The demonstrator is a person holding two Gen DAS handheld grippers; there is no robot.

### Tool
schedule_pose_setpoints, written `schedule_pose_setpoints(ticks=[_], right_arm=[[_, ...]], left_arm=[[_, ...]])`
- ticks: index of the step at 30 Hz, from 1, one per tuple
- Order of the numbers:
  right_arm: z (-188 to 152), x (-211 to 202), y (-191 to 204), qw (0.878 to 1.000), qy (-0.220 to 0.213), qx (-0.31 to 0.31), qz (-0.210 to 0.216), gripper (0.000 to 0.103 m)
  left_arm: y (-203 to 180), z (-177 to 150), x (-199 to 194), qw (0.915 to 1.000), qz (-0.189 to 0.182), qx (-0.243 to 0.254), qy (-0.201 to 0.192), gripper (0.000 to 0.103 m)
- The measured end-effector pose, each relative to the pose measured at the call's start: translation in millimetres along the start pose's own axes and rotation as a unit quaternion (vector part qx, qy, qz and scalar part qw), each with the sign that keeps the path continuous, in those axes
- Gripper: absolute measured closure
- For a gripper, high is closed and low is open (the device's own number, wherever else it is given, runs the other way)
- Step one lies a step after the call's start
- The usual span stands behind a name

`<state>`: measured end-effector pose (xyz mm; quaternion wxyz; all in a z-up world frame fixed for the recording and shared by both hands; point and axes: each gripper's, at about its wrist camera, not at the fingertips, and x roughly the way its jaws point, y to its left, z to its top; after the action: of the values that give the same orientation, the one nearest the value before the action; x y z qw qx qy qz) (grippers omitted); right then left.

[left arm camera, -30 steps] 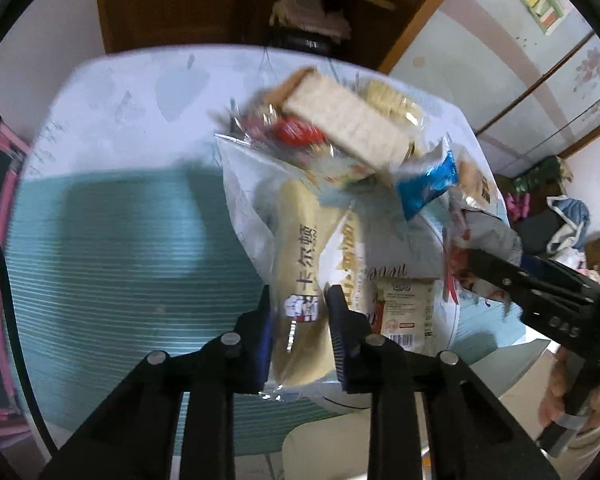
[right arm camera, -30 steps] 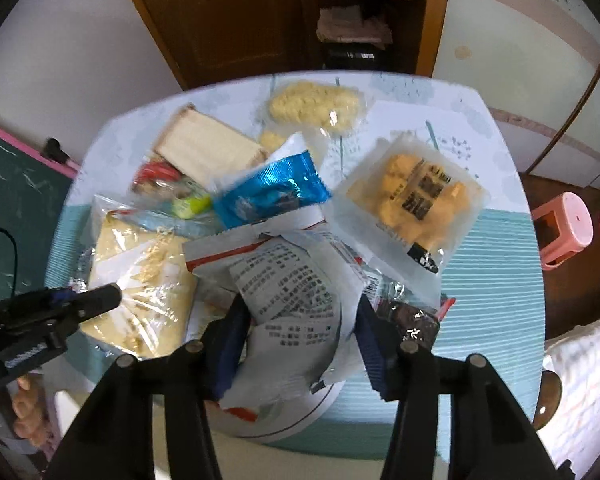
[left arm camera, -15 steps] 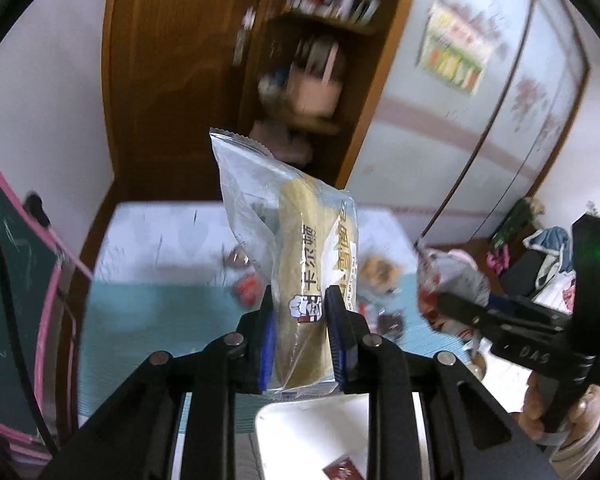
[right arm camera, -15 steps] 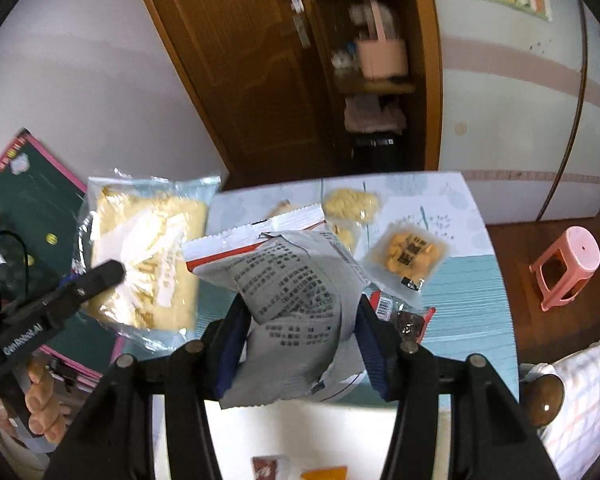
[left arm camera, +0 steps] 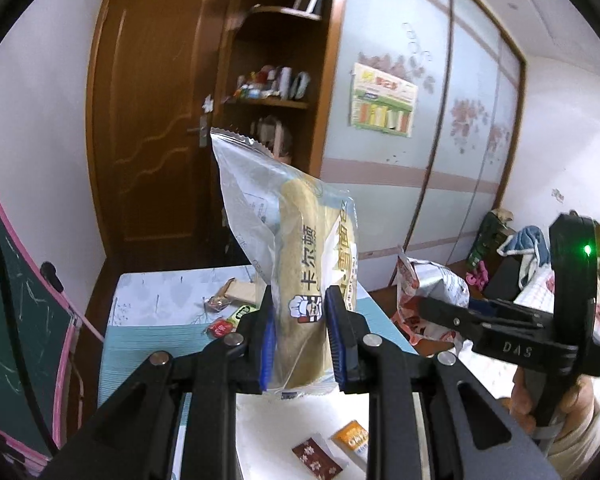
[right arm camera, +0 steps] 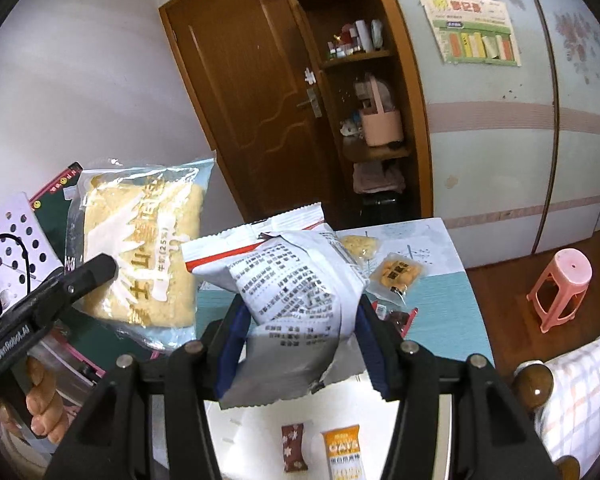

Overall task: Organize snacks
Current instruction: 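Lower both bags into the white tray and open both grippers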

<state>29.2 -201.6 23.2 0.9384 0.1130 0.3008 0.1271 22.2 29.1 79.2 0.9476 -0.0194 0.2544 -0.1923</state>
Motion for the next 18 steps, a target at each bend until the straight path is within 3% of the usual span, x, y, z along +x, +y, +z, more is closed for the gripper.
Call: schedule_pose_setpoints(ticks=[4, 8, 13, 18], right_arm=[[-16, -13, -2, 1.0, -0.008, 0.004, -0.01, 0.05], [-36, -16, -3, 1.0, 0.008, 0.009, -0.008, 0.05], [-60, -14, -2, 0.999, 0.04, 0.016, 0.004, 0.05], [-74, -12, 4, 0.999, 0.05, -0.004, -0.02, 0.049]], left_arm=[[-24, -24, -19, 0.9996, -0.005, 0.027, 0.002, 0.082], [-34, -49, -19, 0.9983, -0.018, 0.038, 0.041, 0.082], [-39, -78, -8, 0.994, 0.0, 0.059, 0.092, 0.082], [-44, -94, -3, 0.99, 0.02, 0.068, 0.122, 0.082]])
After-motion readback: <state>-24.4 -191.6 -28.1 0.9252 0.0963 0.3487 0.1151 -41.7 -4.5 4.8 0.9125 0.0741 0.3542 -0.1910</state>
